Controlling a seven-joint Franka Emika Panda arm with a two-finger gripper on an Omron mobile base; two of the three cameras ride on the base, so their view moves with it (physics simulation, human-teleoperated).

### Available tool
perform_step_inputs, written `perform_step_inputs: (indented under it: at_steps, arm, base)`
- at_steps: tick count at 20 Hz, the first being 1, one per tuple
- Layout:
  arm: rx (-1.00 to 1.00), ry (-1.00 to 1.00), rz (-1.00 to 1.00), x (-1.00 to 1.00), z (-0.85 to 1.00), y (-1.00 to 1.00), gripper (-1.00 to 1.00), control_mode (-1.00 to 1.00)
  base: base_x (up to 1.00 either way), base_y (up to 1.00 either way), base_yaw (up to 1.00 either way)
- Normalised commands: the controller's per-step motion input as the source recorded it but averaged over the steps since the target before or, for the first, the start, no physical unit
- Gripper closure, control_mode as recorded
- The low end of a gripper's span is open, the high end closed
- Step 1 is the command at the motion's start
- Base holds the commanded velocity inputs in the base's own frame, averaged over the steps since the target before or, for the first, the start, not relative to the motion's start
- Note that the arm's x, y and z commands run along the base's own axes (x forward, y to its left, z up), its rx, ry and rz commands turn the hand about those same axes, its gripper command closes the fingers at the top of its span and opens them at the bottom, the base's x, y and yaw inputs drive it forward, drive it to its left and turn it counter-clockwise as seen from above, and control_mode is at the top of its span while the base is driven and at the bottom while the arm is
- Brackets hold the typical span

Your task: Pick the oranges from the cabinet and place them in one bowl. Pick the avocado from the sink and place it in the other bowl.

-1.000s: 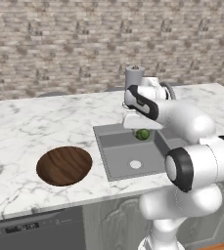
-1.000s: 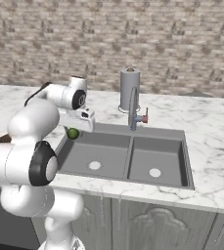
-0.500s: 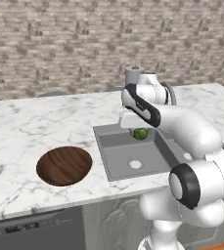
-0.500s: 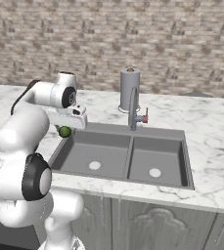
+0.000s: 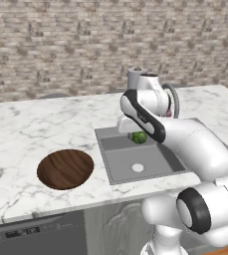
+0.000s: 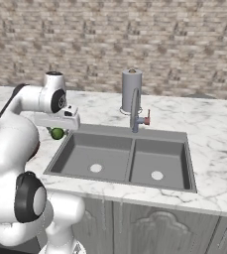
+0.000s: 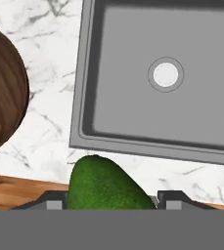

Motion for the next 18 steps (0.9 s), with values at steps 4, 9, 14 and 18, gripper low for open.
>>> perform_step_inputs:
  at_steps: [4,9,14,18]
  arm:
    - [0.0,-0.07,0.09,-0.09,0.11,0.26,1.0,-1.0]
    - [0.0,-0.02,0.09,-0.06,0.1,0.28,1.0,-1.0]
    - [0.0,0.0,0.08,-0.05,0.06,0.33,1.0,-1.0]
    - [0.0,0.0,0.08,-0.03,0.01,0.36,1.0,-1.0]
  base:
    - [0.0,0.0,0.0]
    - [0.0,0.0,0.0]
    - [0.0,0.0,0.0]
    - [0.0,0.0,0.0]
